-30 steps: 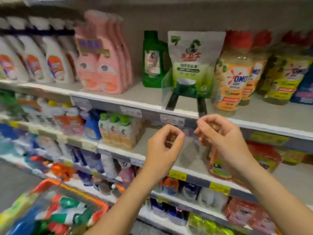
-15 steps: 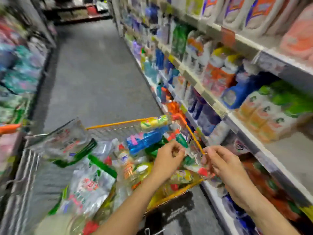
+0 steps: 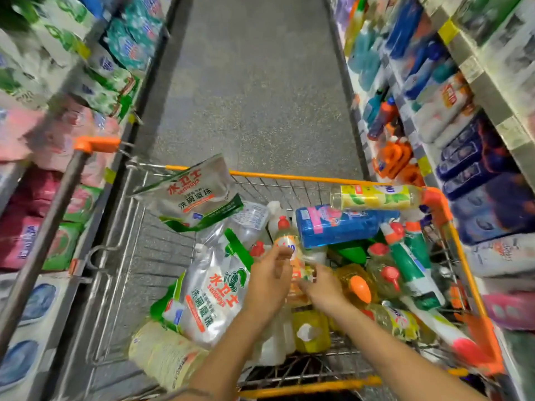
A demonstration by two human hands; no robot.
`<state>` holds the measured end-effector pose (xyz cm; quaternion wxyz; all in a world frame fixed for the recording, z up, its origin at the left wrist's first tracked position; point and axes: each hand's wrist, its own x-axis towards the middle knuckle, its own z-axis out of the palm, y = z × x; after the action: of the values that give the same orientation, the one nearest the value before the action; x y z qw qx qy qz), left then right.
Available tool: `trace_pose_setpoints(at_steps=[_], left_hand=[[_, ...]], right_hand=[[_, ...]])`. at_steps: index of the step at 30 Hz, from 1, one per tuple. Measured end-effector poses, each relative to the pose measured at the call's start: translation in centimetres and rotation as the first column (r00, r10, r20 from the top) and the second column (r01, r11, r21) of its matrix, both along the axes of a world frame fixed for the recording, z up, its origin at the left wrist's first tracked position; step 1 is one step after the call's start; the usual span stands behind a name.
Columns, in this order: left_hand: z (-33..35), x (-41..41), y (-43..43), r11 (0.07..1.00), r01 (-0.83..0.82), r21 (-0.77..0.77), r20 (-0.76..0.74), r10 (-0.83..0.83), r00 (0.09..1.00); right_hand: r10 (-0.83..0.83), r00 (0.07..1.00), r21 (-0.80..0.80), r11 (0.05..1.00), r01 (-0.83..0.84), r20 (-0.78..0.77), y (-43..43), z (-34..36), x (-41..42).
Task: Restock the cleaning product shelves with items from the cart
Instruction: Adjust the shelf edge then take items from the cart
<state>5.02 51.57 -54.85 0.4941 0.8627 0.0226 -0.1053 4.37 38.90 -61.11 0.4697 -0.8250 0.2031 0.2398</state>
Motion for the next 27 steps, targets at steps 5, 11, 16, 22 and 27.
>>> trace_pose_setpoints(at_steps=[5,11,16,22,27], left_hand=[[-1.1,1.9,2.9,0.941,0.158,0.301,0.206,-0.226,0.952],[-1.5,2.4,3.9,0.884,0.264,0.385,0.124,-0.333,0.935],[-1.6,3.1,3.6,0.890,0.284,0.357,0.054,-0.323,0.945],[-1.7,3.1,3.9,0.978,0.121,0.172,0.201,-0.155,0.967],[0.3,3.0,3.2,0.994,-0.074,-0.078,0.153,0.085,0.985]], right_hand=[[0.056,0.997,-0.014,0.998,-0.057,-0.062,1.1,-3.3,2.1],[-0.012,0.994,-0.092,0.996,0.001,-0.112,2.3,-5.9,2.7],[0.032,0.981,-0.308,0.947,-0.091,-0.189,3.1,-5.9,3.9],[-0.068,0.980,-0.021,0.998,0.065,-0.185,1.5,-3.1,2.8],[-0.084,0.990,0.339,0.934,0.116,-0.110,-1.2,2.9,0.1]])
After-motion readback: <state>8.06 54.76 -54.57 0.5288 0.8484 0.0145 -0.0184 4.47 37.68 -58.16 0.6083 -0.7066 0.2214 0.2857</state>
